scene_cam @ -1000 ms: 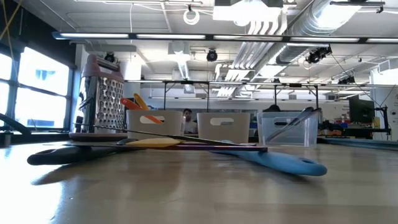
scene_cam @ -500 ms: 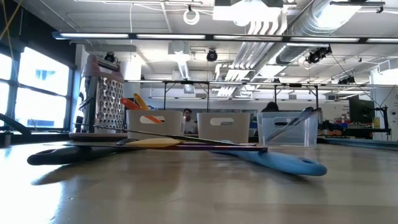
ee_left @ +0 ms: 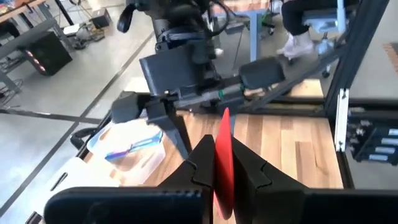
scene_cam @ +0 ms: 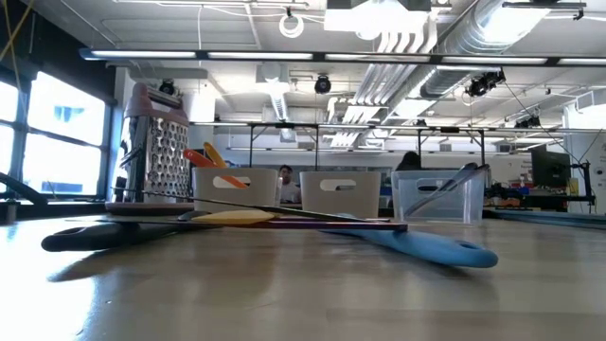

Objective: Pick & Place Kitchen Items
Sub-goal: Put the red spatula into the left white bin

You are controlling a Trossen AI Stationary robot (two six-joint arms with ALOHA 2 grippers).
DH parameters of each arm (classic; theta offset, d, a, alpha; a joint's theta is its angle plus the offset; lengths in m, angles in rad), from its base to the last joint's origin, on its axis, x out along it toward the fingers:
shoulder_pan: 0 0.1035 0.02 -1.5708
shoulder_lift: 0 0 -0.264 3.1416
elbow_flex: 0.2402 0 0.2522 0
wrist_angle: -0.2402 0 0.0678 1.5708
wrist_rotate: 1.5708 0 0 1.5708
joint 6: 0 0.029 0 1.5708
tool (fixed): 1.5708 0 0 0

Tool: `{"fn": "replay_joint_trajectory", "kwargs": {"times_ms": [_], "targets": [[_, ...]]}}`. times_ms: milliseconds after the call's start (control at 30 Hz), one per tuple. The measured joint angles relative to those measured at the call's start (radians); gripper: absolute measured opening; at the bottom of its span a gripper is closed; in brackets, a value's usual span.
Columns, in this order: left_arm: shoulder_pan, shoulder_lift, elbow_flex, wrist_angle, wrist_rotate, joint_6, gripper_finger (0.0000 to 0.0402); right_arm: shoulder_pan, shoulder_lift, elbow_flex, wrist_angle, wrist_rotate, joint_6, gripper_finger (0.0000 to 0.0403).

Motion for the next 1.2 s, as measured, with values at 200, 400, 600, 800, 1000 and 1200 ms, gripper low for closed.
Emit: {"fn": "replay_joint_trajectory", "kwargs": {"times_ms": [200,400,600,800,1000,1200], "targets": [[-0.009,0.0,0.0,-0.093,-0.026,-0.078,0.0014,0.025,0.007,0.0,-0.078,0.021,0.147,0.0193],[-0.003,-0.005,0.0,-0.312,-0.08,-0.303,0.0014,0.096,0.017,0.0,-0.074,0.089,0.241,0.0193],[0.035,-0.007,0.0,-0.608,-0.096,-0.571,0.0014,0.163,0.023,0.0,-0.071,0.152,0.275,0.0193],[0.142,-0.007,0.009,-0.613,0.046,-0.576,0.0014,0.175,0.023,0.0,-0.075,0.157,0.219,0.0193],[0.334,-0.016,0.008,-0.615,0.26,-0.503,0.0014,0.162,0.006,-0.001,-0.169,0.146,0.207,0.0193],[0.539,-0.016,0.008,-0.615,0.477,-0.376,0.0014,0.105,-0.068,-0.001,-0.262,0.171,0.129,0.0193]]}}
